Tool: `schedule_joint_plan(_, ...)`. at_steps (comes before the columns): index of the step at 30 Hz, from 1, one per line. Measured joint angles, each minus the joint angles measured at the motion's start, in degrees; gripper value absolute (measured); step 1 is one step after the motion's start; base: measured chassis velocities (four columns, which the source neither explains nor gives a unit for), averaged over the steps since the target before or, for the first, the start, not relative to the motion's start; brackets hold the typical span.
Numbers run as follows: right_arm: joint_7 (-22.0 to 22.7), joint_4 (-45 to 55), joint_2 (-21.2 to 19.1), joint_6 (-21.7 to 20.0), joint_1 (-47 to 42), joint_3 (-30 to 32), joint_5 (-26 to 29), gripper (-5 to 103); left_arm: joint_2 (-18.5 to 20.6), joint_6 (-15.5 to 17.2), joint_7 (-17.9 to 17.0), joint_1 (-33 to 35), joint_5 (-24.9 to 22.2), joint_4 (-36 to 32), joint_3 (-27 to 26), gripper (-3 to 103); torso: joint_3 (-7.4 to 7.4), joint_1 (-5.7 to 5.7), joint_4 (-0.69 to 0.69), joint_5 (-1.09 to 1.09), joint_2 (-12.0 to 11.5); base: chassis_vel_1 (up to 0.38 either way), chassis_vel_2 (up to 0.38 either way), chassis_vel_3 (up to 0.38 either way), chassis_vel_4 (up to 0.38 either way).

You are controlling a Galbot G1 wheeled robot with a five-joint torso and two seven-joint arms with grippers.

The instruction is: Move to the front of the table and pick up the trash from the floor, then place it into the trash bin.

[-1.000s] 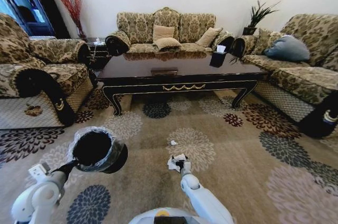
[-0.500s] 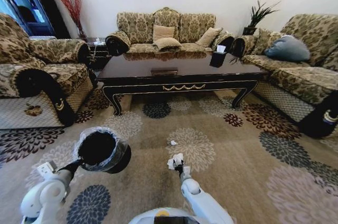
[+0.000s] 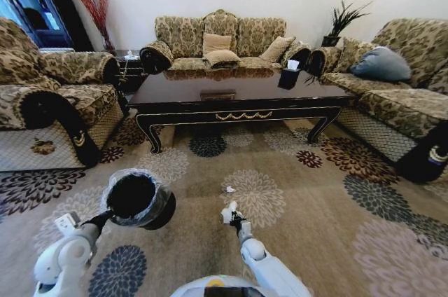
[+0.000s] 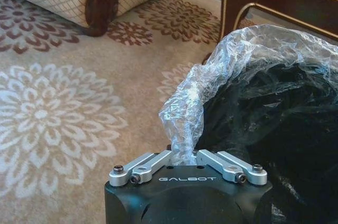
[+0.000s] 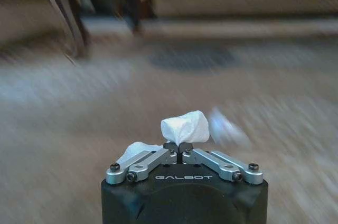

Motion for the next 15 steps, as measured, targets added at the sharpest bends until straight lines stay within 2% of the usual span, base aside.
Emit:
schedule_joint_plan(3,-4.47,4.22,-0.54,4.36,0.44,0.09,4.16,0,-1.16,0.00,0.08,0.73,0.97,-0.87,1.75,2,0.00,0.00,0.00,0.00,0.00,0.000,0.000,0.000,0.000)
schedule_joint_plan(4,-4.47,4.22,-0.54,4.36,0.44,0.09,4.16,0,-1.16,0.00,0.08,0.73,0.97,-0.87,1.75,2,0.00,0.00,0.00,0.00,0.00,0.000,0.000,0.000,0.000)
schedule_joint_plan(8,-11.74,8.92,-1.26,10.55,1.74,-0.40,10.05,0,-2.75,0.00,0.21,1.24,2.93,-1.52,4.29,2,0.00,0.00,0.00,0.00,0.00,0.000,0.000,0.000,0.000)
schedule_joint_plan(15,-16.44,13.89,-2.34,14.33,2.75,-3.57,14.42,0,-4.23,0.00,0.96,2.99,5.19,-2.14,7.47,2,0.00,0.00,0.00,0.00,0.00,0.000,0.000,0.000,0.000)
